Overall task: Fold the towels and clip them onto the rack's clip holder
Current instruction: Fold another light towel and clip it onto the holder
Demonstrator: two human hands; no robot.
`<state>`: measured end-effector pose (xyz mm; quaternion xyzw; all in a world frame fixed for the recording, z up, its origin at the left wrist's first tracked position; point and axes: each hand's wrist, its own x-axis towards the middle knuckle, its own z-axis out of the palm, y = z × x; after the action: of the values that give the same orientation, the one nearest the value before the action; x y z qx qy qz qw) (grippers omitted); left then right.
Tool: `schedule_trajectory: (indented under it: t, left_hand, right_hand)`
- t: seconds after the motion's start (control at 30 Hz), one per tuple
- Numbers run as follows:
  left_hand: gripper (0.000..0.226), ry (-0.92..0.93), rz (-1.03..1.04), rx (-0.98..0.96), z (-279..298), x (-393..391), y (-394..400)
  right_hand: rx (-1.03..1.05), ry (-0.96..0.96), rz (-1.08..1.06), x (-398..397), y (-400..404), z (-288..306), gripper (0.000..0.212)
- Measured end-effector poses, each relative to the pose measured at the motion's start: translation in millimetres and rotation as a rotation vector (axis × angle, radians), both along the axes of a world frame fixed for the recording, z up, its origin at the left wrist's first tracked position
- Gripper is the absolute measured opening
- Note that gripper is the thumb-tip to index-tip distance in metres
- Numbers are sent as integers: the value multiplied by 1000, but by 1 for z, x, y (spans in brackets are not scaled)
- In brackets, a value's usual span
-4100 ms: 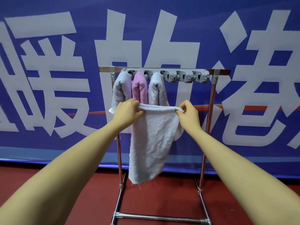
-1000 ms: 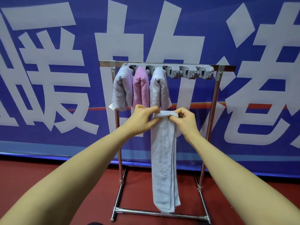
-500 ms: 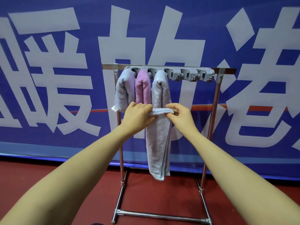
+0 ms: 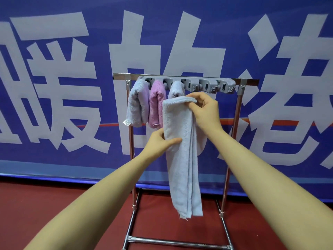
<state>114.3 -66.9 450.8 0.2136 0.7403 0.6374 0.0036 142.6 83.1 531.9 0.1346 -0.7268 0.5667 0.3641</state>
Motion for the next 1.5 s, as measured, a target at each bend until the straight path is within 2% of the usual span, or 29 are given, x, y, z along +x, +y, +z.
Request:
schedule_trajectory:
  t: [0.1,0.2,0.3,0.37,0.47,0.6,0.67,0.8,1.03,1.2,1.33,1.4,1.5]
  left_hand:
    - [25,0,24,-27,-6,-2,8]
    - [23,61,163,-47,-5,-9,12]
    - [16,299,375,-253,8,-14,12]
    - [15,490,475,-429,19,-16,9]
    - [12,682,551,-619,35,-22,7]
    - [16,834,614,-832,46,-32,0]
    - [20,966,629,-880,46,-37,-3]
    - [31,1111,642,-923,46,-36,-8]
    - [8,1291,541,-833,46,-40,-8]
    - [15,1363,537,-835,47,-39,-3]
    - [23,1337,579,-862,43,-36,0]
    - [17,1272,585,-844,32,-36,0]
    - [19,1089,616,-808,17,-37,0]
  right_hand:
    - [-20,48,-32,4,7,9,16]
    - [-46,70,-142,3,23,6,14]
    - [-48,-25,-296,-3,42,-14,11]
    - [-1,-162,-391,-8,52,-32,23]
    - [202,-305,-484,-14,53,-53,47]
    - [651,-417,-430,-14,33,-68,43]
    - [800,-382,-344,-15,23,-72,46]
    - [871,-228,-277,-17,-6,-72,49]
    - [720,-197,-429,-30,-32,-70,27]
    - [868,-5,-607,-28,-27,-65,34]
    - [884,4,-616,-30,-22,-58,32]
    - [921,95,-685,-29,-19,-56,33]
    - [916,180,-710,-29,-14,-54,31]
